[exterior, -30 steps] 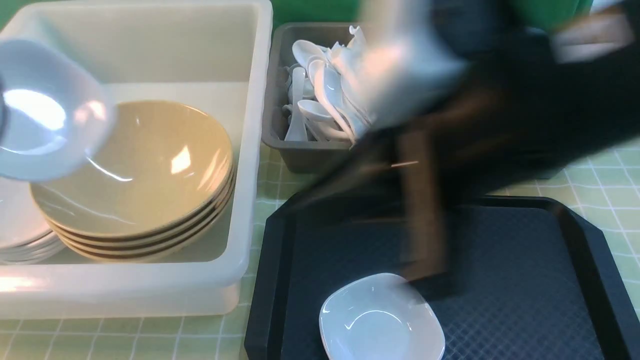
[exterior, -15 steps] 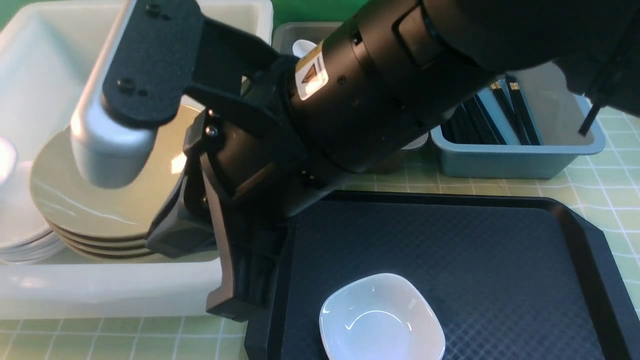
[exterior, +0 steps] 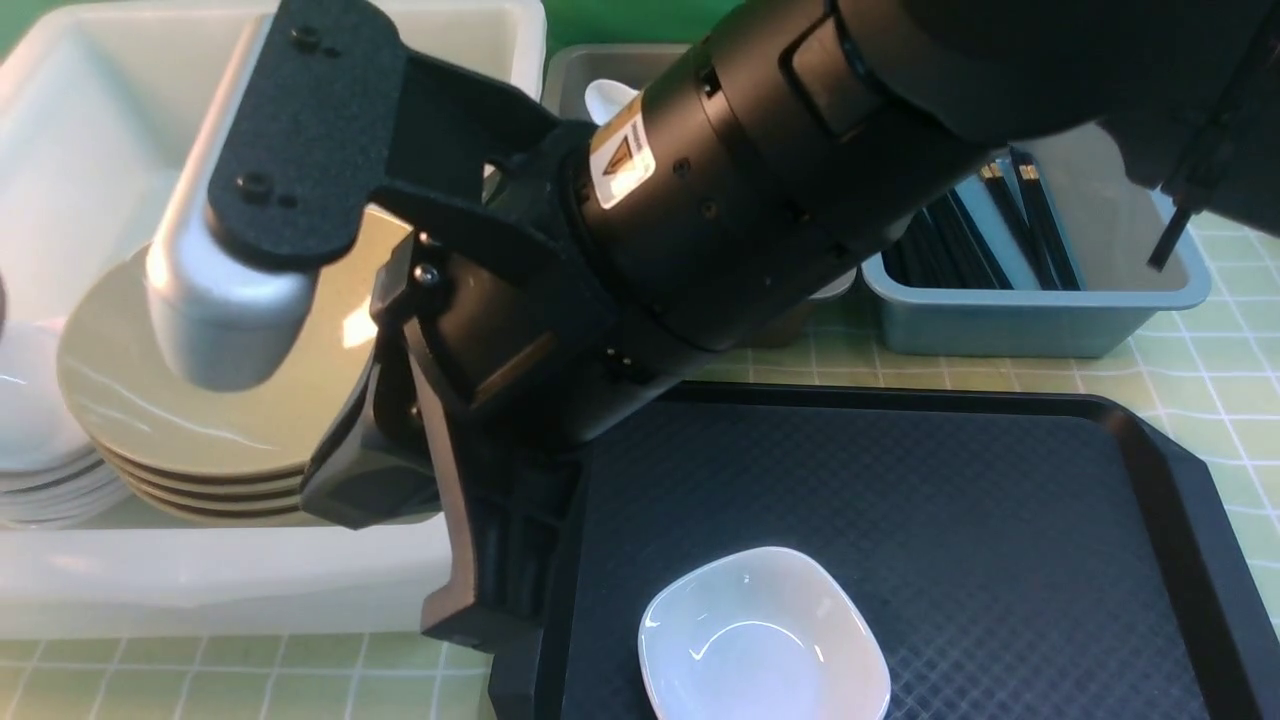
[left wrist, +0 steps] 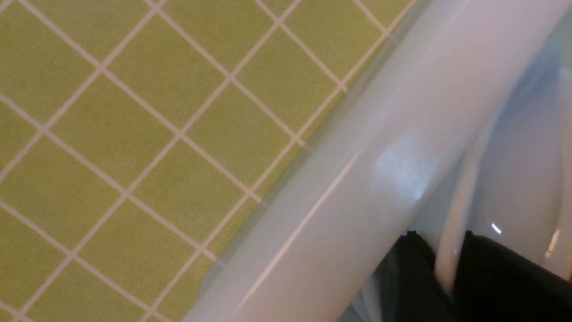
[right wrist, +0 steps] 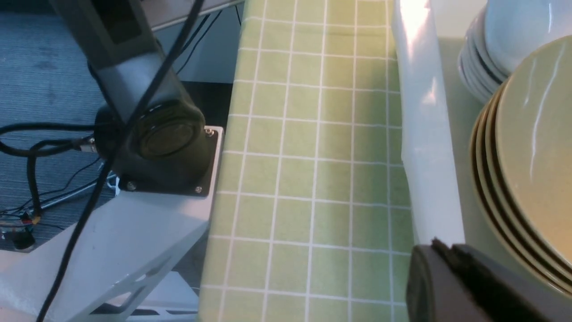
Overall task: On green table put chopsticks spoon bowls plates into blue grey white boxes.
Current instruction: 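Place the white bowl into the white bin with the other dishes with the left gripper, then grasp the small white bowl on the black tray by its rim with the left gripper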
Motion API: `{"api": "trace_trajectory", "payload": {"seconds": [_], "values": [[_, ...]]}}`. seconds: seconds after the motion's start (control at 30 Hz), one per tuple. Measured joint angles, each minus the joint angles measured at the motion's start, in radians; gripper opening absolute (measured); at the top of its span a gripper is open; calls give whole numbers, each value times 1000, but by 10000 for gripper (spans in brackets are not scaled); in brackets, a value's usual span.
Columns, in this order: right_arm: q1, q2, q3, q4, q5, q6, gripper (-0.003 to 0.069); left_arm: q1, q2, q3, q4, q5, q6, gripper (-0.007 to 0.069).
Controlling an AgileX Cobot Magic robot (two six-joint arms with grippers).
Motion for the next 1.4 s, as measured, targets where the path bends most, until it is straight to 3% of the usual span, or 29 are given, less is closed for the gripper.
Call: {"api": "trace_trajectory", "payload": {"seconds": [0.07, 0.1, 0.27, 0.4, 0.53, 0.67, 0.73, 0.83, 0.93, 1.0, 1.03, 1.17, 1.4], "values": [[0, 0, 0, 0, 0, 0, 47, -34, 10, 0, 59, -1, -47, 258], [0, 0, 0, 0, 0, 0, 47, -34, 9, 0, 63, -1, -52, 267], [-16, -3, 0, 1, 16, 20, 47, -93, 0, -1, 204, 36, -206, 540], [-66, -26, 0, 0, 49, 48, 47, -121, -29, -1, 302, 100, -299, 656], [-150, -73, 0, -1, 139, 61, 47, -130, -99, -1, 372, 174, -352, 664], [-250, -134, 9, -12, 228, 84, 47, -175, -227, -1, 330, 188, -302, 664], [-298, -174, 44, -18, 242, 87, 47, -259, -302, -1, 242, 161, -211, 662], [-348, -273, 164, -26, 231, 98, 48, -463, -421, 15, 39, 110, 11, 640], [-353, -338, 246, -26, 210, 102, 51, -574, -451, 35, -72, 109, 128, 612], [-353, -429, 369, -21, 177, 103, 55, -718, -455, 73, -198, 114, 235, 570], [-353, -444, 389, -20, 174, 103, 55, -729, -454, 76, -213, 116, 249, 566], [-353, -596, 580, -21, 142, 103, 57, -926, -354, 102, -277, 120, 380, 518], [-353, -737, 684, -22, 147, 104, 68, -1118, -48, -45, -225, 208, 531, 519]]}}
